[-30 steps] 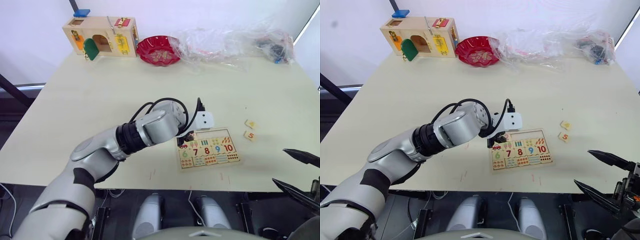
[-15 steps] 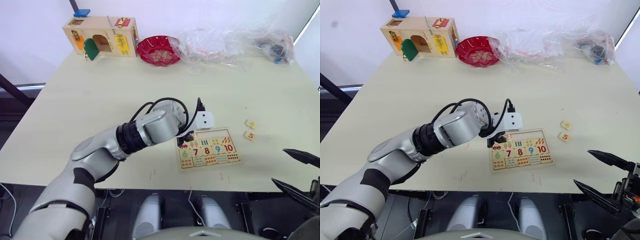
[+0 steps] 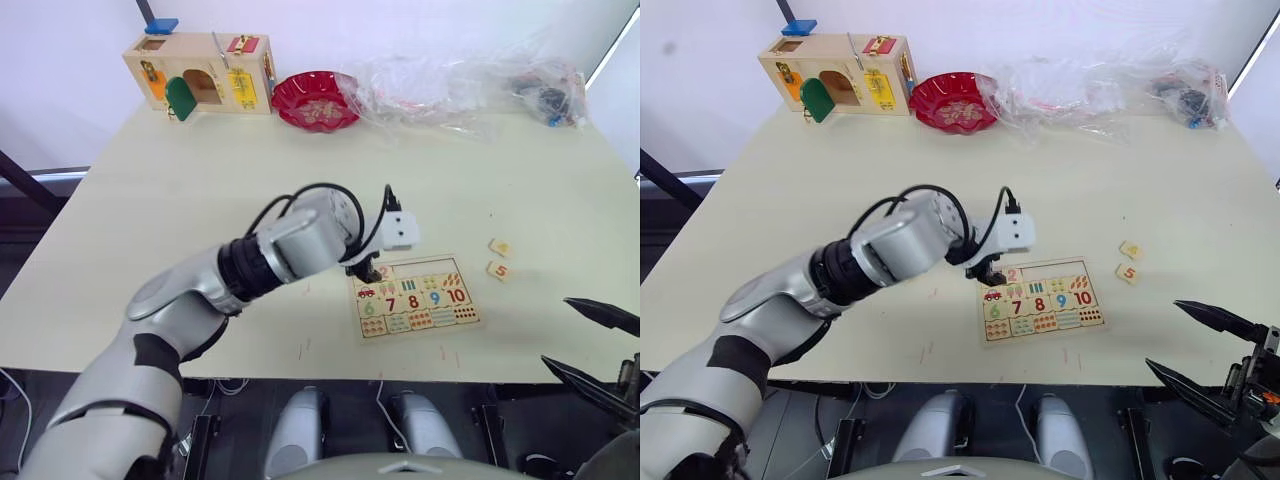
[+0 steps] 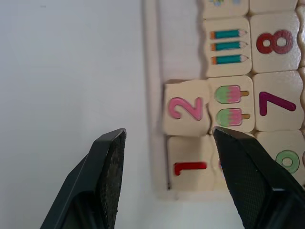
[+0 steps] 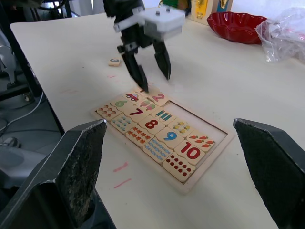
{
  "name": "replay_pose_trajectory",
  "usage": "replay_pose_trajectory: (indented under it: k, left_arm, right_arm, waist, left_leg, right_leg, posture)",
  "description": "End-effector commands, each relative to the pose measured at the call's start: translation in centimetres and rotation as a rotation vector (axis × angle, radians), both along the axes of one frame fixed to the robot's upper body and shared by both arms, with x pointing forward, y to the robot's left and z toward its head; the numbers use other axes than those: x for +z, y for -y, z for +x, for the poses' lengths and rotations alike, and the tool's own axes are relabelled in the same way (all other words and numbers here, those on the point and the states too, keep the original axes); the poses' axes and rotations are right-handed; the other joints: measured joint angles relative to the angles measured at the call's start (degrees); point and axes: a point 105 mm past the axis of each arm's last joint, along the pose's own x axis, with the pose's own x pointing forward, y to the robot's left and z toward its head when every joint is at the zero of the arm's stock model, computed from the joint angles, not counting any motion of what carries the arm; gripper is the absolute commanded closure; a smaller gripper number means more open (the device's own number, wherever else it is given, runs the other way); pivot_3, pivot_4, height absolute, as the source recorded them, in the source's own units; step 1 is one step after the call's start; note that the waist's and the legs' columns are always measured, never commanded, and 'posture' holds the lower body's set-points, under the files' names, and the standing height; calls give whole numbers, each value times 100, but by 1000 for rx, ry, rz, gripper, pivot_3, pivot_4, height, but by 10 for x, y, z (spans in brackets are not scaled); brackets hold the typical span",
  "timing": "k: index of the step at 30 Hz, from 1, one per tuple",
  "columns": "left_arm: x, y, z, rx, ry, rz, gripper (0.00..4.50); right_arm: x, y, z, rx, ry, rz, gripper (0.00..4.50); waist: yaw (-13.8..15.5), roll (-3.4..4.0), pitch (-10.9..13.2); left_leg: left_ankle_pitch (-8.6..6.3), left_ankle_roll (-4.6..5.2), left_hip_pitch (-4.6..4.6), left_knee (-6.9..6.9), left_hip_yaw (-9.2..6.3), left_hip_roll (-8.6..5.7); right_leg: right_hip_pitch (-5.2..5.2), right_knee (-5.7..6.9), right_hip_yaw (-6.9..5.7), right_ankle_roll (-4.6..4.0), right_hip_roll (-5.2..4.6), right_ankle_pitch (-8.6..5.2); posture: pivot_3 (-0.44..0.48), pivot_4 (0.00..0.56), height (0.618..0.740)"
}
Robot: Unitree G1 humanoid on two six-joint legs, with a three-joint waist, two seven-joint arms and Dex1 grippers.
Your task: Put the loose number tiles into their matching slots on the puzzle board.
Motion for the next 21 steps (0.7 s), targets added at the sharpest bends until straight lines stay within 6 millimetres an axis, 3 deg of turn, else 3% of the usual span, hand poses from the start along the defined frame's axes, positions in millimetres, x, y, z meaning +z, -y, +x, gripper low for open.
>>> replay_pose_trajectory:
  k: [1,7,9,11,17,21]
  left_arm:
    - [45,-2,1,-103,31,-117,1402]
    - [64,-13,15,-210,50,-318,1402]
    - [55,-20,22,-274,53,-331,1402]
    - [42,-27,18,-322,-52,-332,1402]
    - [25,-21,26,-445,-22,-383,1402]
    - [8,-22,29,-478,-48,-363,2924]
  right_arm:
    - [4,-3,0,16,31,-6,0]
    - [5,-1,1,17,34,-7,0]
    - [6,0,1,17,32,-9,0]
    - [6,1,1,18,30,-11,0]
    - [6,1,2,25,26,-10,0]
    - [6,0,3,29,25,-9,0]
  waist:
    - [-3,1,1]
    - [4,6,-2]
    - [5,6,-2]
    - [3,5,-2]
    - [16,3,1]
    - [3,2,1]
  left_leg:
    - [0,0,0,0,0,0]
    - [0,0,2,0,3,0]
    - [0,0,1,1,2,0]
    - [0,0,1,1,4,-1]
    - [0,0,-4,3,6,-3]
    - [0,0,-4,3,5,-3]
  right_leg:
    - [0,0,0,-1,0,0]
    - [1,-2,1,-2,-1,-1]
    - [1,-1,0,-1,-2,1]
    - [1,-1,0,0,-2,1]
    - [1,-5,0,1,-2,2]
    - [1,-4,0,5,-2,4]
  posture:
    - [0,150,740]
    - [0,150,740]
    - [0,150,740]
    - [0,150,740]
    - [0,150,740]
    - [0,150,740]
